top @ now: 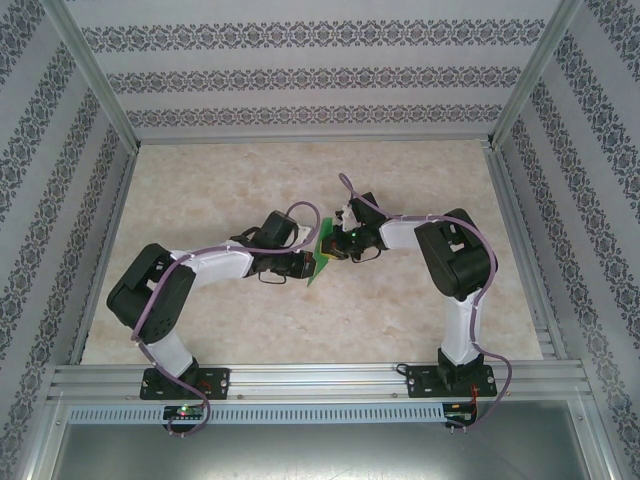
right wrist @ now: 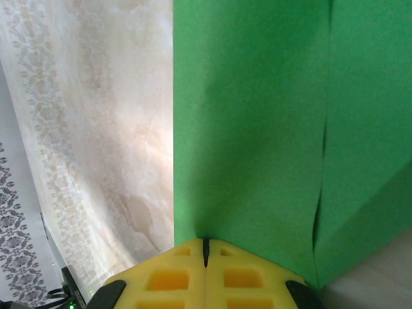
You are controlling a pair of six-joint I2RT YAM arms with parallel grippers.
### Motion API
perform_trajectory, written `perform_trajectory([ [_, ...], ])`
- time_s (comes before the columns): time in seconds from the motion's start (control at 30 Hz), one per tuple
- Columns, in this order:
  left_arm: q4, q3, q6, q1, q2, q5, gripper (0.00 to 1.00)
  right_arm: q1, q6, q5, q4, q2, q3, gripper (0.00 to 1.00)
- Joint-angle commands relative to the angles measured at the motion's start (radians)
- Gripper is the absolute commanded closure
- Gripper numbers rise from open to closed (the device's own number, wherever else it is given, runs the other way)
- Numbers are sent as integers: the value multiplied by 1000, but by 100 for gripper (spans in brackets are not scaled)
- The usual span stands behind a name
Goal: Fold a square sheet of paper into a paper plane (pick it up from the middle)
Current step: Fold the wing for the fifth time at the center of the table.
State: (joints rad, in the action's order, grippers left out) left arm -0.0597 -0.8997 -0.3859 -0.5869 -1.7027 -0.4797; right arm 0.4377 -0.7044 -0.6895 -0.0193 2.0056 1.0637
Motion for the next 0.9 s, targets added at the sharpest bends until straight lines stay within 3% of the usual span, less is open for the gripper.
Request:
perform_trajectory([
  [0.0, 73, -13, -51, 10, -49, -11, 96, -14, 3, 116, 48, 52, -55, 99],
  [0.53, 34, 74, 24, 12, -107, 51, 99, -28, -35, 95, -6, -8, -98, 99],
  [0.87, 39, 138, 119, 12, -111, 71, 100, -22, -172, 2, -202, -139, -145, 92],
])
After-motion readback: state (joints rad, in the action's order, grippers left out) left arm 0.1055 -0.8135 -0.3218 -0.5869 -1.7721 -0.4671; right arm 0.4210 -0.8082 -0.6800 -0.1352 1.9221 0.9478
